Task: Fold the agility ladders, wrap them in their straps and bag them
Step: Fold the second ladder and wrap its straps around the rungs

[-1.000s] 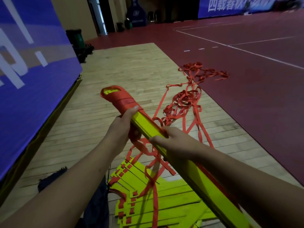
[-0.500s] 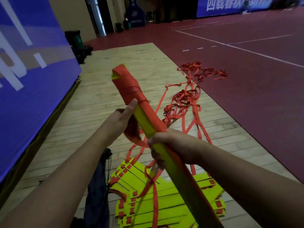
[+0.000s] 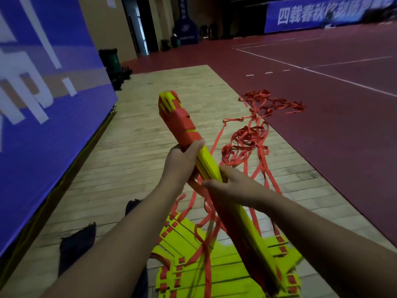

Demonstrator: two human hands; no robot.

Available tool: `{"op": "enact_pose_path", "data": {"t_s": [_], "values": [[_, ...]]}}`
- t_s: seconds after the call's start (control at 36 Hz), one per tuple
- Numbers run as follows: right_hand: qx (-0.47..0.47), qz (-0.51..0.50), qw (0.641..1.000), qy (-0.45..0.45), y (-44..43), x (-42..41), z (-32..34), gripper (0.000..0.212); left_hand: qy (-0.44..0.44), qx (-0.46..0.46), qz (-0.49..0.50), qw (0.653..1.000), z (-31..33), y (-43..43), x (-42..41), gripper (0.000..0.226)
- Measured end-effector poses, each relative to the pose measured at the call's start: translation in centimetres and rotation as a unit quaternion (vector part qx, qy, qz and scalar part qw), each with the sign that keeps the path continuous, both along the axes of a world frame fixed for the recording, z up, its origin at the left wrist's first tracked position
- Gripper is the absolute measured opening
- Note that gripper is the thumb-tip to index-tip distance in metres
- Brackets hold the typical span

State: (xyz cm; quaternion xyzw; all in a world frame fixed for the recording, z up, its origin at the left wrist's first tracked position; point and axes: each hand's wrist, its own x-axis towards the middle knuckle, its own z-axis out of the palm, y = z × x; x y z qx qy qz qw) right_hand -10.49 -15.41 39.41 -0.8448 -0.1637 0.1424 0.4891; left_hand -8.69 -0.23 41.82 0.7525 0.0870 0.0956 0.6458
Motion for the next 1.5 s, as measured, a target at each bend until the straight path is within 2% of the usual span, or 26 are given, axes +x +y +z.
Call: {"op": "enact_pose_path", "data": {"t_s": [0.06,0.14,0.22,0.31,0.36,0.44,0.47,0.56,0.69,0.83,0.92,1.0,1.03,1.08,1.17,1.22,1.28,1.36,1.42,1.5], "values": [[0.055,0.007,0.998,0.026,-1.2,0.2,0.9,0.041,-0.036,-0.04,-0.026,0.998,1.1,0.4,0.1,0.047],[0.111,0.026,0.99,0.082,-2.4,0.3,1.2,0.045,-0.068,-0.108,-0.094,0.987,2.2,0.6,0.1,0.037],[0.189,0.102,0.952,0.22,-2.7,0.3,1.0,0.049,-0.084,-0.171,-0.141,0.971,2.1,0.2,-0.1,0.023],[0.225,0.192,0.9,0.319,-2.4,-0.2,0.7,0.039,-0.069,-0.186,-0.146,0.969,0.8,0.5,-0.2,0.035],[0.222,0.183,0.902,0.322,-2.2,-0.3,0.4,0.031,-0.031,-0.143,-0.135,0.98,-0.1,0.9,0.4,0.045],[0.232,0.109,0.927,0.274,-2.0,-0.3,0.2,0.026,0.044,-0.012,-0.113,0.993,-0.4,1.7,1.4,0.075],[0.226,0.077,0.939,0.248,-2.0,-0.3,0.3,0.023,0.068,0.025,-0.108,0.992,-0.4,2.0,1.6,0.079],[0.153,0.013,0.973,0.175,-2.1,-0.1,0.3,0.023,0.11,0.086,-0.133,0.981,-0.5,2.4,1.4,0.066],[0.017,0.004,0.995,0.102,-1.5,-0.1,-0.7,0.028,0.093,0.058,-0.111,0.988,-1.7,2.1,1.0,0.054],[-0.024,-0.015,0.999,0.018,-0.1,0.1,-1.1,0.021,0.08,-0.011,-0.031,0.996,-1.9,1.7,1.4,0.06],[-0.054,-0.049,0.997,-0.022,0.5,0.3,-1.4,0.024,0.092,0.03,-0.026,0.995,-1.7,1.9,1.5,0.066],[-0.151,-0.083,0.981,-0.085,0.6,0.0,-1.8,0.024,0.109,0.117,-0.063,0.985,-1.6,2.2,1.3,0.068],[-0.188,-0.092,0.972,-0.112,0.6,-0.2,-2.0,0.025,0.116,0.109,-0.078,0.984,-1.7,2.3,1.2,0.064],[-0.233,-0.1,0.955,-0.155,0.7,-0.6,-2.2,0.028,0.127,0.036,-0.102,0.986,-1.9,2.1,0.9,0.054],[-0.229,-0.065,0.957,-0.166,0.6,-0.7,-1.9,0.029,0.09,-0.053,-0.088,0.991,-2.0,2.0,0.5,0.045],[-0.173,-0.02,0.976,-0.132,0.2,-0.6,-1.2,0.033,0.038,-0.074,-0.082,0.993,-1.8,2.3,0.4,0.042],[-0.069,-0.001,0.996,-0.063,-0.5,-0.5,-0.4,0.044,-0.005,-0.098,-0.102,0.99,-1.5,2.7,0.2,0.042],[0.066,0.002,0.997,0.025,-1.6,-0.2,0.5,0.058,-0.049,-0.158,-0.16,0.973,-0.7,3.1,-0.2,0.047],[0.136,0.033,0.982,0.127,-2.2,-0.2,0.6,0.059,-0.068,-0.184,-0.185,0.963,-0.4,3.0,-0.3,0.044],[0.195,0.121,0.926,0.299,-1.9,-0.9,0.5,0.062,-0.07,-0.197,-0.211,0.955,-0.2,2.8,-0.6,0.03]]}}
